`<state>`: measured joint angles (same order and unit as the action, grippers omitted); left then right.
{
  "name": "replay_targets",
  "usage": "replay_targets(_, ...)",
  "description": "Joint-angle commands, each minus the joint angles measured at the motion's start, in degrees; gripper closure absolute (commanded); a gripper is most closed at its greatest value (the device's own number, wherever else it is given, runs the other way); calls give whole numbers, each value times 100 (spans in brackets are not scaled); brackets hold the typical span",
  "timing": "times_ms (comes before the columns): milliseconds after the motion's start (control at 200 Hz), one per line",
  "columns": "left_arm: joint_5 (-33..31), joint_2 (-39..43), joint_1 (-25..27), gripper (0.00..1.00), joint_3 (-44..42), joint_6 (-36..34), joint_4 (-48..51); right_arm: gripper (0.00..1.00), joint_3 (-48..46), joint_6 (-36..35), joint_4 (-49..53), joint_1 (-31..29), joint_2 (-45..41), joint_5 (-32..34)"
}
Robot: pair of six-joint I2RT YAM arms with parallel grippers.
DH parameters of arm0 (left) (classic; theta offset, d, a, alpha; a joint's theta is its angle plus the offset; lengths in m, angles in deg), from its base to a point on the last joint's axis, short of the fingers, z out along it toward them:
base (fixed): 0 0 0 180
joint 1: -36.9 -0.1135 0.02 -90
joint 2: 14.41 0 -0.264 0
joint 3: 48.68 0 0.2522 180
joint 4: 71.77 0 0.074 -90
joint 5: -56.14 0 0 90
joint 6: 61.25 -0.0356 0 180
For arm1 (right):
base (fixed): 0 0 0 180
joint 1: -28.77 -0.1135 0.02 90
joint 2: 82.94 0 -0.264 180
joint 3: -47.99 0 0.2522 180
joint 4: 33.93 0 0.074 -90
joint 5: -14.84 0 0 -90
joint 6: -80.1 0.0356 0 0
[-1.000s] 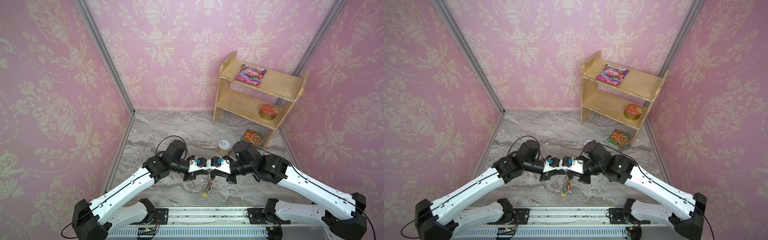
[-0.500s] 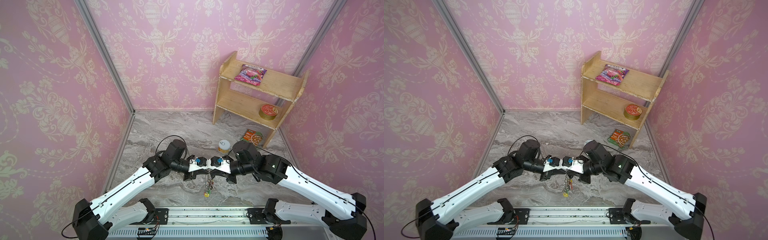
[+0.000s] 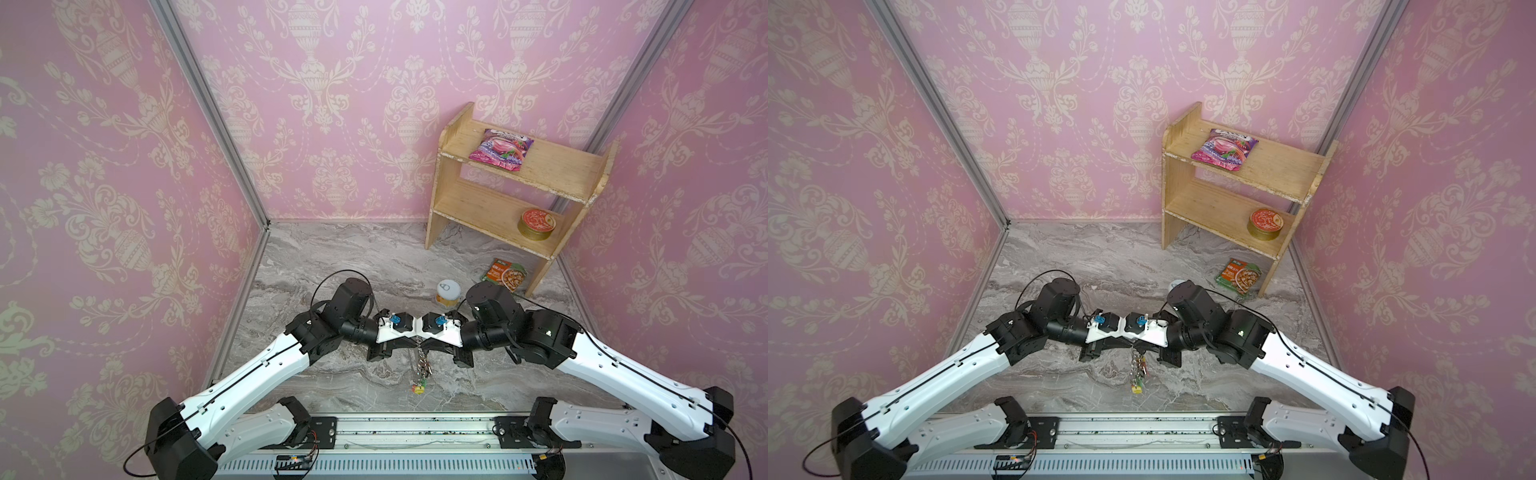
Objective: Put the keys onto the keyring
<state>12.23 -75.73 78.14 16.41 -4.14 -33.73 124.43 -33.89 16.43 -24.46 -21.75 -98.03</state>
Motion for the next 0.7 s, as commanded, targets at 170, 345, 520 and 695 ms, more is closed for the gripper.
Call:
replay_targets(170,-206,-72,-240,100,277,238,-441,100,-35,16,383,-82,-165,-615)
replay_targets(345,-180,-73,-273,100,277,276,-458,100,-37,17,382,-87,-162,-630)
replay_targets(520,-124,-86,-305,100,281,315,-482,100,-54,17,383,-87,-171,-606)
replay_targets(695,-66,-115,-334,100,281,357,-502,100,-71,25,379,-85,-187,-596)
